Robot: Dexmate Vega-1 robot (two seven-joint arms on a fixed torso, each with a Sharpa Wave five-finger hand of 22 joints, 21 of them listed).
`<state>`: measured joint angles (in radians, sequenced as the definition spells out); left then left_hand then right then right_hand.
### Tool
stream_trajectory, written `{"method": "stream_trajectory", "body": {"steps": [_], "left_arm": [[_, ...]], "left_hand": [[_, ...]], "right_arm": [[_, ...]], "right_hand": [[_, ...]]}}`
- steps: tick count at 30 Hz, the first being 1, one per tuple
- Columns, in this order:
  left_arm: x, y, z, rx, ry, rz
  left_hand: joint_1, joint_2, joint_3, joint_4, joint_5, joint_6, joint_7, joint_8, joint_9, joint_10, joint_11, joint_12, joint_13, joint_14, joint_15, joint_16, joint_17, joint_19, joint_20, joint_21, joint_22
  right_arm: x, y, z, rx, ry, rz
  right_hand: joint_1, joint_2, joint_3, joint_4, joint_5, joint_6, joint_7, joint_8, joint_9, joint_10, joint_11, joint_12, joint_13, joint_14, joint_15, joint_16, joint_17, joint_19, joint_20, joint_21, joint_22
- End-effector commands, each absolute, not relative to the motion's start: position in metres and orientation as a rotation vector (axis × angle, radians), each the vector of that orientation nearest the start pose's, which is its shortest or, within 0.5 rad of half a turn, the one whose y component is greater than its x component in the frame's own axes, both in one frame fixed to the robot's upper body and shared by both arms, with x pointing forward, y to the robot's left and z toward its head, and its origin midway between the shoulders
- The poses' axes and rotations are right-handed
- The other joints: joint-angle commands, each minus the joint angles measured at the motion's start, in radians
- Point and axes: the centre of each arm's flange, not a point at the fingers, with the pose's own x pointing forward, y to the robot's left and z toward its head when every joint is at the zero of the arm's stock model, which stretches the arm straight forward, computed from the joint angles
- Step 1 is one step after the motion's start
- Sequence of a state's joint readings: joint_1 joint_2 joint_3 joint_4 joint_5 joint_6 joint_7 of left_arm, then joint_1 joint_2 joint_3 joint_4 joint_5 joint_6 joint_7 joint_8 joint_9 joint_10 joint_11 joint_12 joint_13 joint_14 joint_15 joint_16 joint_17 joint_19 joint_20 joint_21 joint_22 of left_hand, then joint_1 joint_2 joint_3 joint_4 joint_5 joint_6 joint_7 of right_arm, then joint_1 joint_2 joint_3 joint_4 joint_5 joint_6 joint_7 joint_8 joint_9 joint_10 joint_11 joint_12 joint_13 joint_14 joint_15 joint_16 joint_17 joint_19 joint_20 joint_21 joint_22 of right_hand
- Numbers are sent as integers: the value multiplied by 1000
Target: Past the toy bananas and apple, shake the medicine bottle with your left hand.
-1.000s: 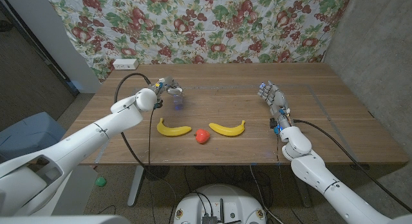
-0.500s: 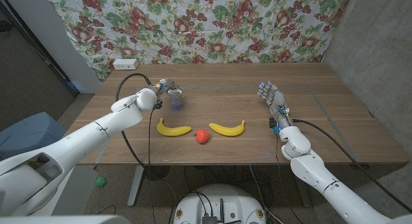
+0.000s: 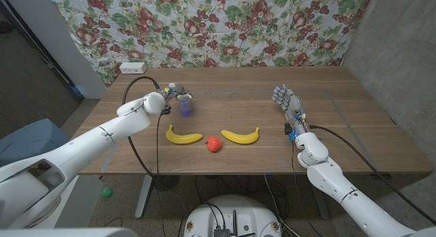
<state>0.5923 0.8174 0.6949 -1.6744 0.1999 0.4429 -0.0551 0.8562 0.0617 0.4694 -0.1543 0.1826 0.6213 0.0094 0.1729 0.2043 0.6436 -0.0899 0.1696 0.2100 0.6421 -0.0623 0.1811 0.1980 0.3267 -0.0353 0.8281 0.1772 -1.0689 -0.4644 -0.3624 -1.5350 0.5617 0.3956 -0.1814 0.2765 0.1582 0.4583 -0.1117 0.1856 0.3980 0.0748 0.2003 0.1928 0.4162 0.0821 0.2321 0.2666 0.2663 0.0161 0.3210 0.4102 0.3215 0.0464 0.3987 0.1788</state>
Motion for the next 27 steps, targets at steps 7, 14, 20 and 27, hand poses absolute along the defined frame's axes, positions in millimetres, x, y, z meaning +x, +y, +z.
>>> {"method": "stream_trajectory", "body": {"steps": [7, 14, 20, 27], "left_arm": [[638, 268, 48, 1179, -357, 35], [632, 270, 46, 1131, -422, 68], [623, 273, 45, 1046, -533, 105], [614, 276, 44, 939, -634, 110]], "left_hand": [[-55, -33, -60, -3, 7, -248, -23, -5, -10, -276, 43, 1, -7, -199, 0, 1, 0, -113, 43, -72, 0], [-93, -29, -90, 3, 6, -401, -16, -5, -14, -432, 83, 3, -11, -316, 42, 0, -6, -194, 70, -126, 1], [-142, -38, -115, 13, 4, -458, -27, 3, -16, -502, 72, 10, -12, -390, 59, -2, -8, -235, 81, -157, 2], [-216, -26, -134, 38, 2, -492, -60, 5, -18, -562, 76, 11, -13, -453, 66, 0, -4, -274, 84, -187, 3]], "right_arm": [[598, -247, -73, 139, -666, 133], [598, -247, -73, 134, -666, 137], [597, -247, -73, 136, -664, 136], [596, -247, -74, 137, -664, 136]], "right_hand": [[-5, 5, -1, -1, 4, 10, -1, 3, 3, 7, 0, 0, 6, 6, 2, -4, 6, 7, -2, -7, 3], [-5, 5, -1, -1, 4, 9, 0, 2, 3, 6, -1, -1, 6, 6, 2, -5, 6, 7, -2, -9, 3], [-6, 5, -1, -1, 4, 10, -1, 2, 3, 6, -2, -1, 6, 6, 2, -5, 6, 7, -2, -10, 3], [-7, 4, -2, 0, 3, 10, -1, 3, 3, 6, -1, -1, 6, 5, 2, -6, 6, 7, -1, -11, 3]]}}
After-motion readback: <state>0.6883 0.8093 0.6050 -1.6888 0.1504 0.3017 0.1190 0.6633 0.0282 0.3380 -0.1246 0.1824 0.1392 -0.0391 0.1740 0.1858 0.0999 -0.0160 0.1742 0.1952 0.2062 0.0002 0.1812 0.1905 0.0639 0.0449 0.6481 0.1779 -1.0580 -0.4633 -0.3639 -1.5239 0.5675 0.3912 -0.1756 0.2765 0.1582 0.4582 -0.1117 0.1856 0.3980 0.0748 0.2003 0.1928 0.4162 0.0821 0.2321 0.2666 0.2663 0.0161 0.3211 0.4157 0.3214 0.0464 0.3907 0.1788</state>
